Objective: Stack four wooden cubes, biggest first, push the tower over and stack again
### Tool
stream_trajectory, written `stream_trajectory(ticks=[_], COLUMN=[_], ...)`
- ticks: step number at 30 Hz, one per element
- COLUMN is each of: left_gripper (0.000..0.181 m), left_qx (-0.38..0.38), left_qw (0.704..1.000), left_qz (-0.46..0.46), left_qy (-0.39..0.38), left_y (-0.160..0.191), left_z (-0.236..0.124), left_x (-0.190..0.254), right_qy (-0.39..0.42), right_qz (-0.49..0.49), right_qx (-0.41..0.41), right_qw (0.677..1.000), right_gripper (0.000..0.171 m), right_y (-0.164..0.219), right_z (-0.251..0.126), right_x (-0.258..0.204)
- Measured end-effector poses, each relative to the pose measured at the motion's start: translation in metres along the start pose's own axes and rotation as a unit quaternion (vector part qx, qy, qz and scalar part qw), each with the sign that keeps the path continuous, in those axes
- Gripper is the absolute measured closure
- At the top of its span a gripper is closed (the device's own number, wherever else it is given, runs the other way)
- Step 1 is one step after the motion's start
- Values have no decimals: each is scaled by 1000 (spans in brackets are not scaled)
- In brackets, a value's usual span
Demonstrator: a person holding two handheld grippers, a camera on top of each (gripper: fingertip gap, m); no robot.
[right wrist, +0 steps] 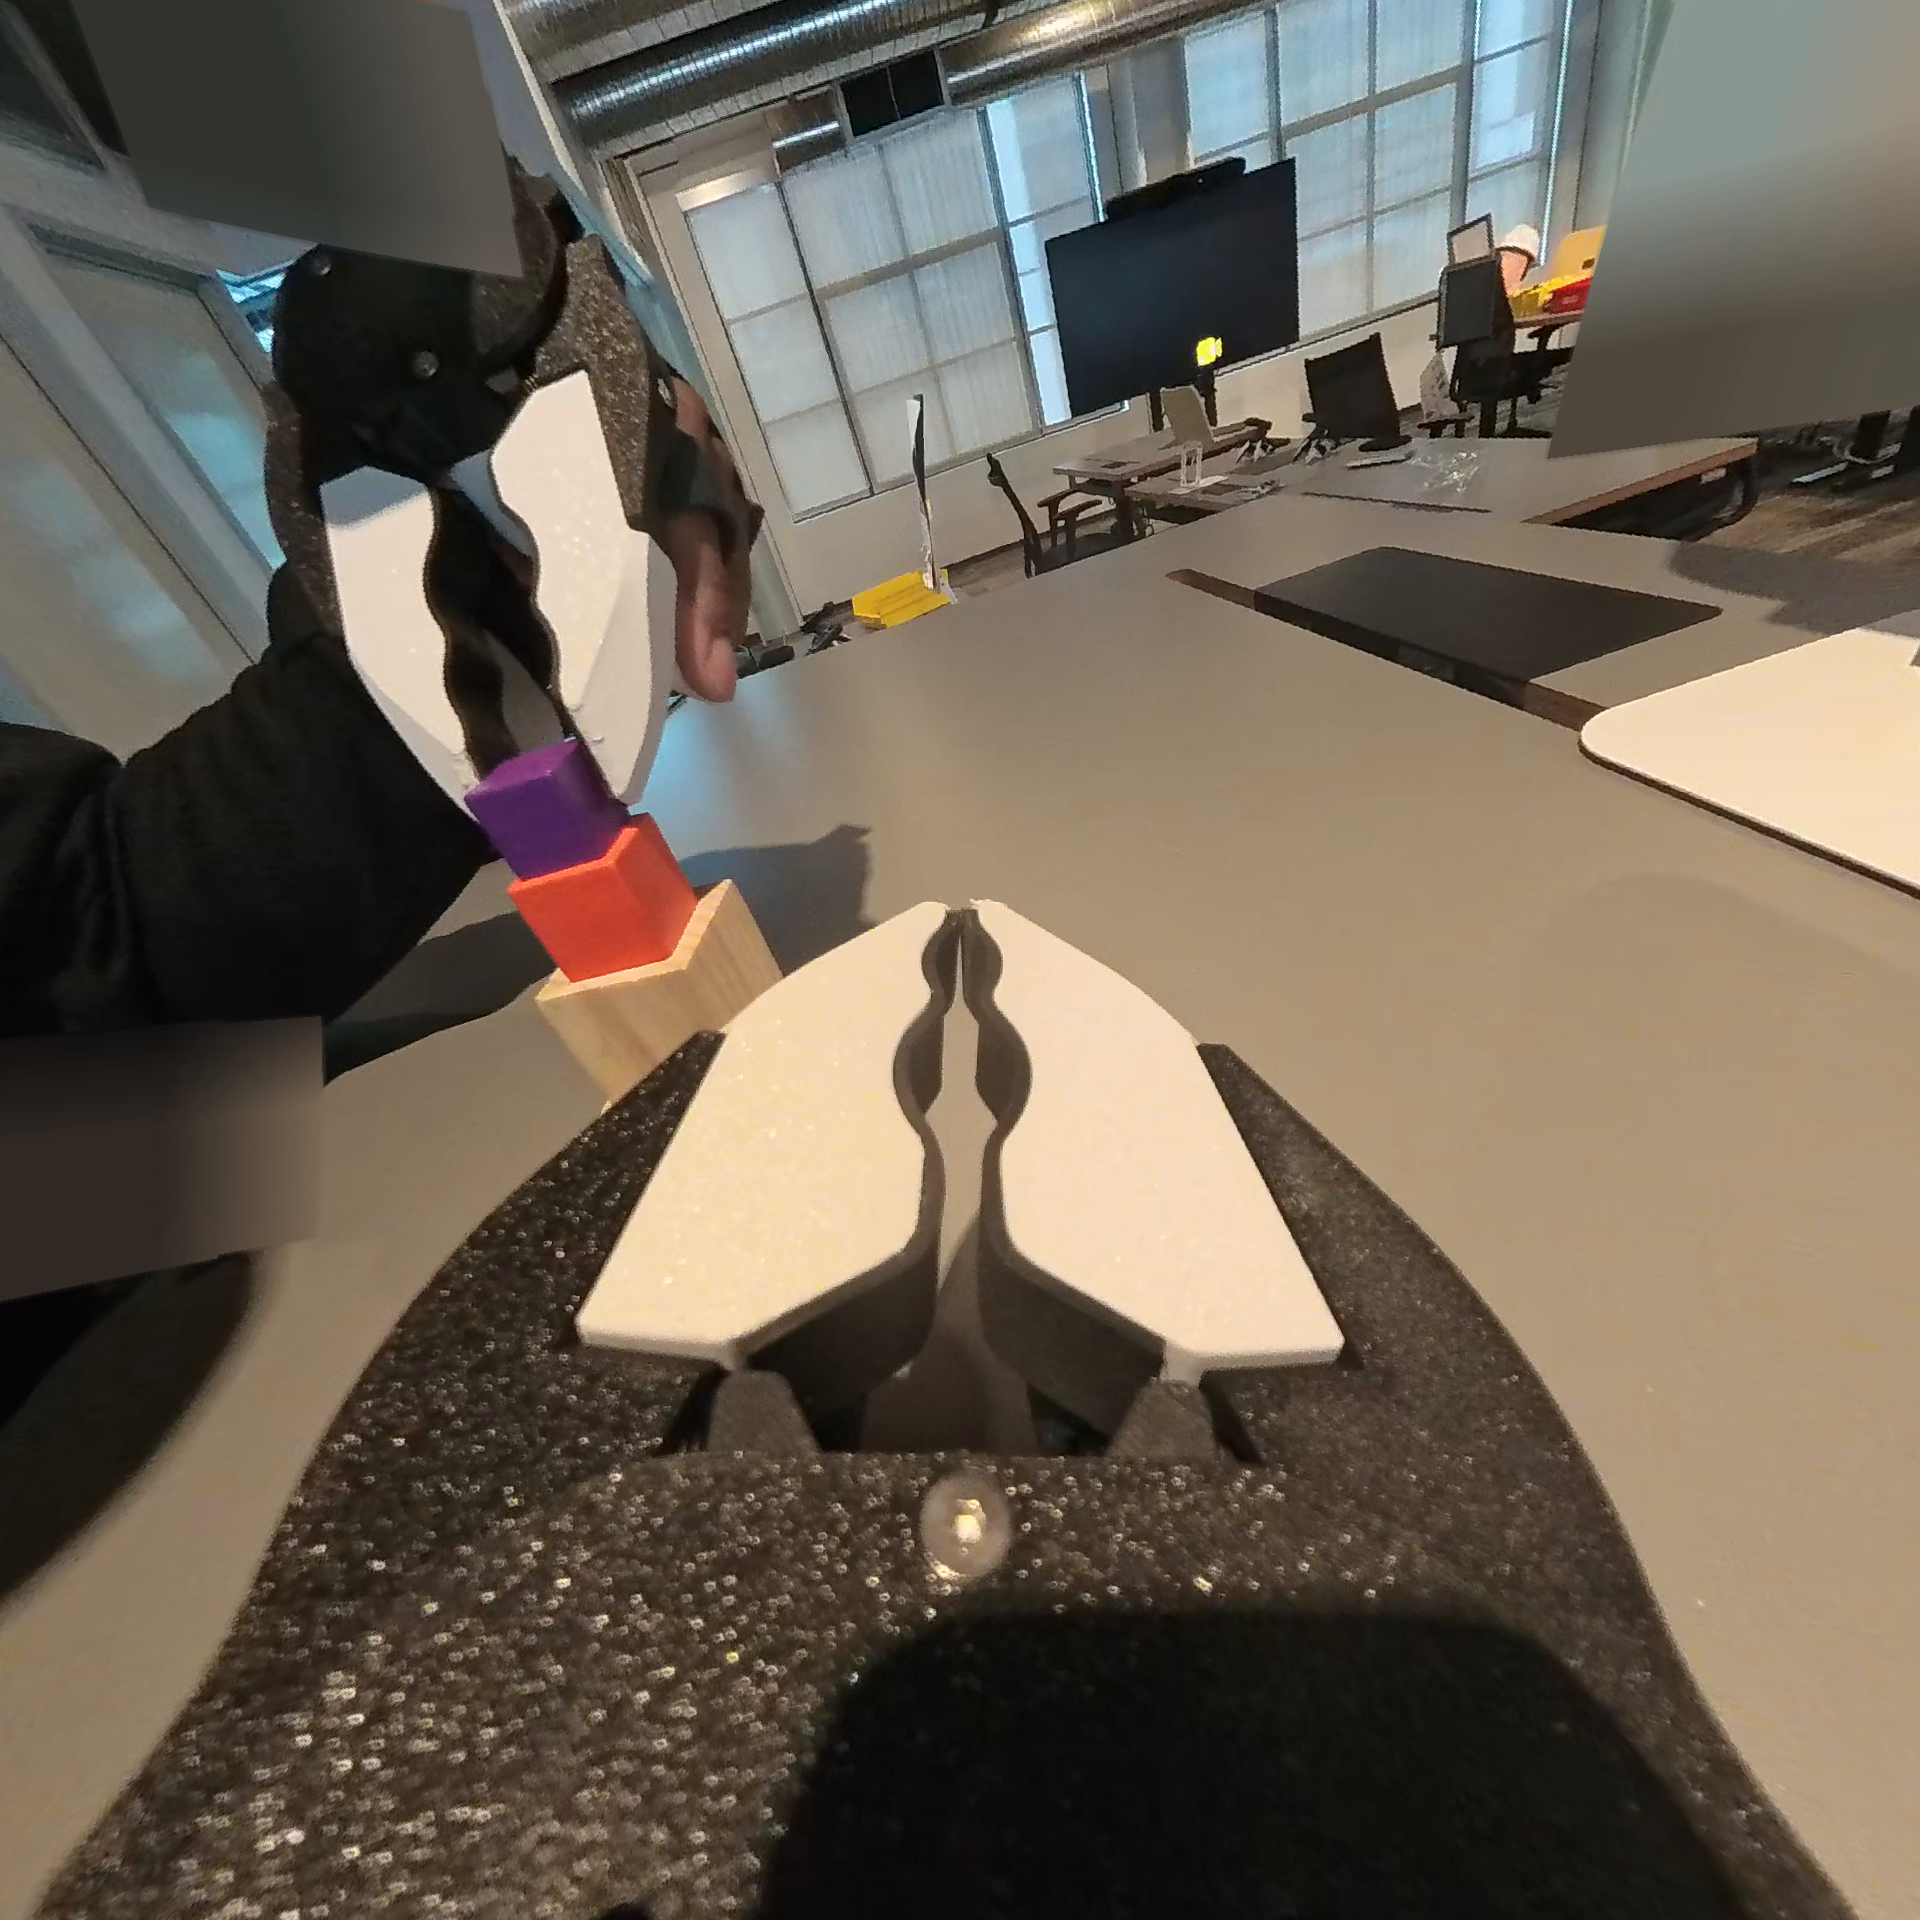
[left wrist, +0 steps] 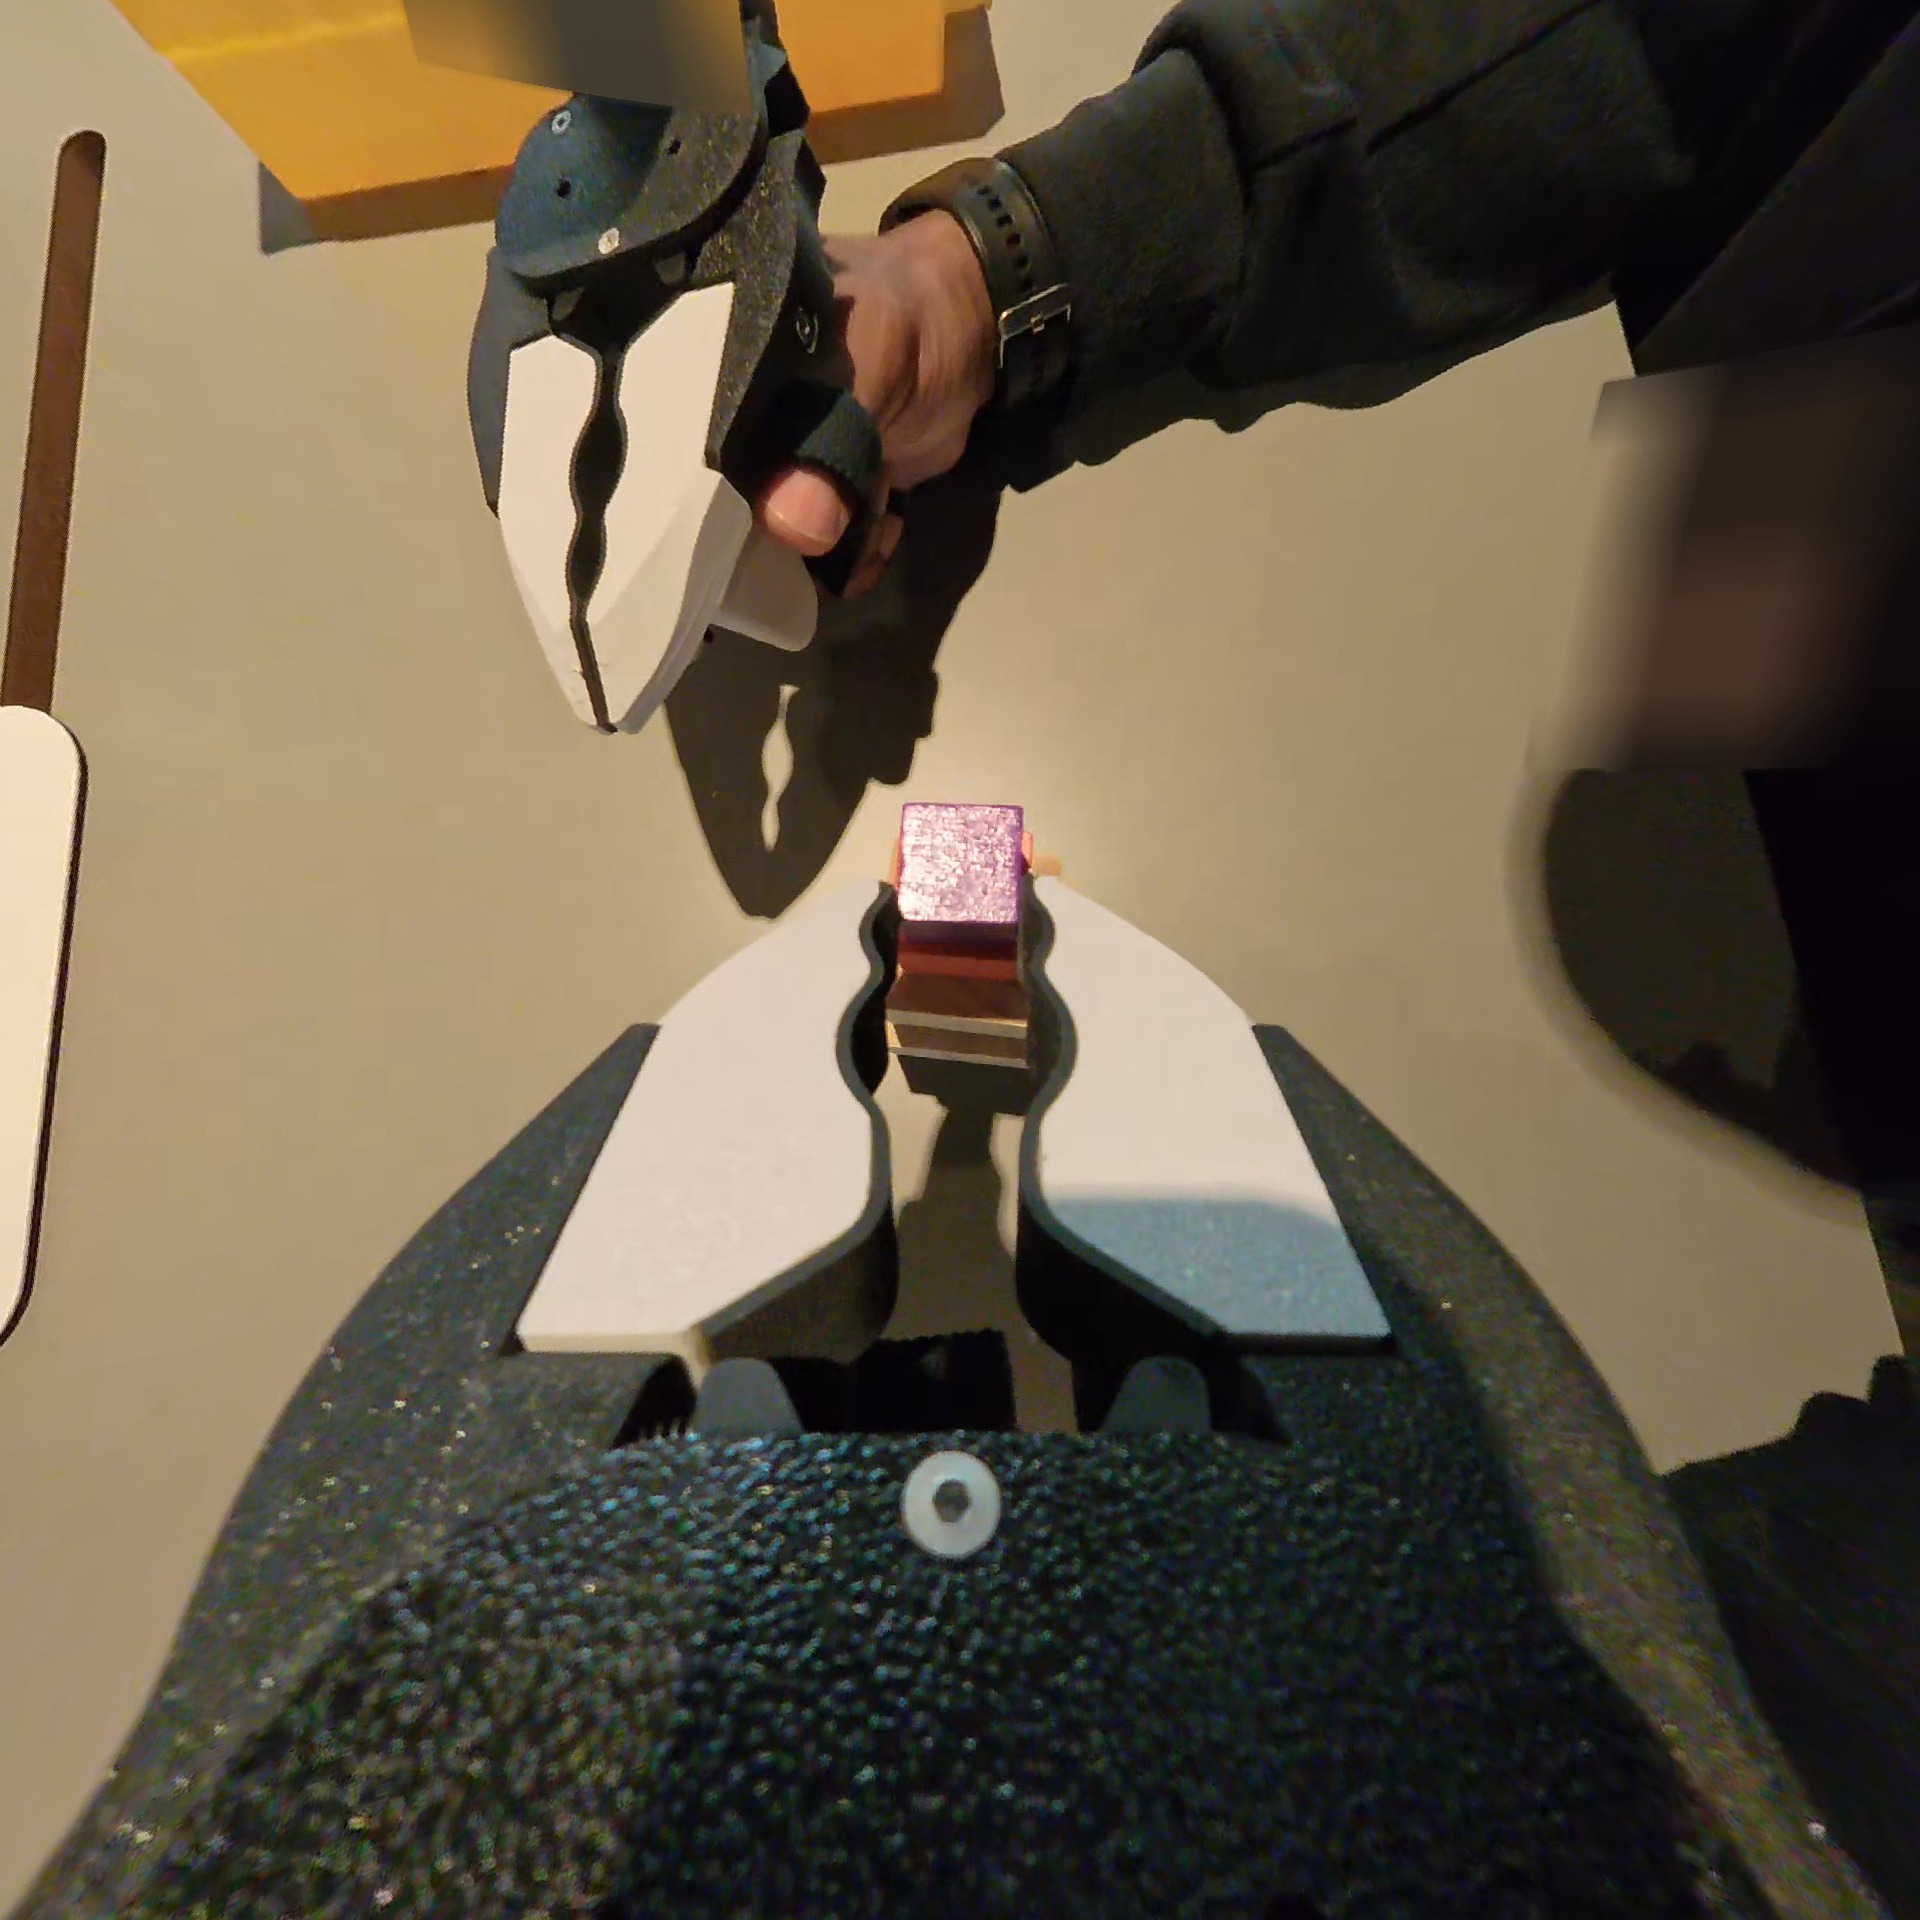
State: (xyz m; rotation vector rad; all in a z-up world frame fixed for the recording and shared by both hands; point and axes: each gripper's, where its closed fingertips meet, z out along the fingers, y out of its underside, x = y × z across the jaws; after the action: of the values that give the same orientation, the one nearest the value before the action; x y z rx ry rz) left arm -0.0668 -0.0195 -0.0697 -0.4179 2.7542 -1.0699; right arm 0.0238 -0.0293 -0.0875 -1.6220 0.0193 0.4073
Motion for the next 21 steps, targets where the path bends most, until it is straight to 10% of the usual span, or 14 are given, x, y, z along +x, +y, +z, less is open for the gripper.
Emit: stream_trajectory(ticks=[12,18,21], left_gripper=[153,142,166], left_qx=[17,197,279], left_qw=[1000,974,954], left_qz=[1,16,-26], left_qy=[-16,-110,-108], left_y=[0,3,36], left_z=[1,-17,-13], left_x=[-2,-17,-24], right_qy=[0,0,1], right_qz=[-2,-2,-1], right_qx=[0,1,2], right_qw=[1000,1000,1000], right_gripper=[171,171,171], right_y=[0,0,0], right_z=[0,0,0], right_x=[0,0,0])
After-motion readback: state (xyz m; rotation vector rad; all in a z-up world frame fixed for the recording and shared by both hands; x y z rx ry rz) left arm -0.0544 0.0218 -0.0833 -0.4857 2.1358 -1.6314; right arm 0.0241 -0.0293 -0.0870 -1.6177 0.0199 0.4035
